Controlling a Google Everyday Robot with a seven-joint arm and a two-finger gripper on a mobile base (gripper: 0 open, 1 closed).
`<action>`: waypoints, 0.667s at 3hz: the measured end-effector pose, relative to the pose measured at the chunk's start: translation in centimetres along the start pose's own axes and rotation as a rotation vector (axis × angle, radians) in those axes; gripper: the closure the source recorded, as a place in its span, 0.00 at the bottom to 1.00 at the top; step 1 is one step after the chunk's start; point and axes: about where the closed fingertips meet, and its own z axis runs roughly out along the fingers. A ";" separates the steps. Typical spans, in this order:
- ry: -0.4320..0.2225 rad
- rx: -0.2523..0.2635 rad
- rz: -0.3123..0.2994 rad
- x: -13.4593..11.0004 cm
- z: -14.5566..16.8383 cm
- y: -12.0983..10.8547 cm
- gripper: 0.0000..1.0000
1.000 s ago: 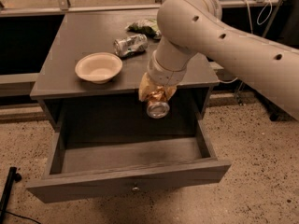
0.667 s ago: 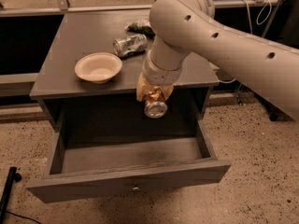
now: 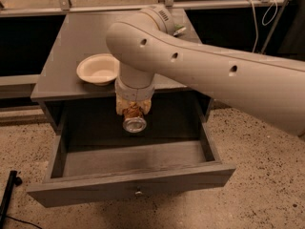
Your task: Pick orange can from top drawer and place on counter
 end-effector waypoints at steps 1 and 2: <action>-0.004 0.030 0.016 -0.6 0.3 -0.4 1.00; 0.051 0.112 0.011 -0.3 -2.9 0.4 1.00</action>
Offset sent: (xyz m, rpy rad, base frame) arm -0.0163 -0.0274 0.0465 0.2026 -0.0752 0.0203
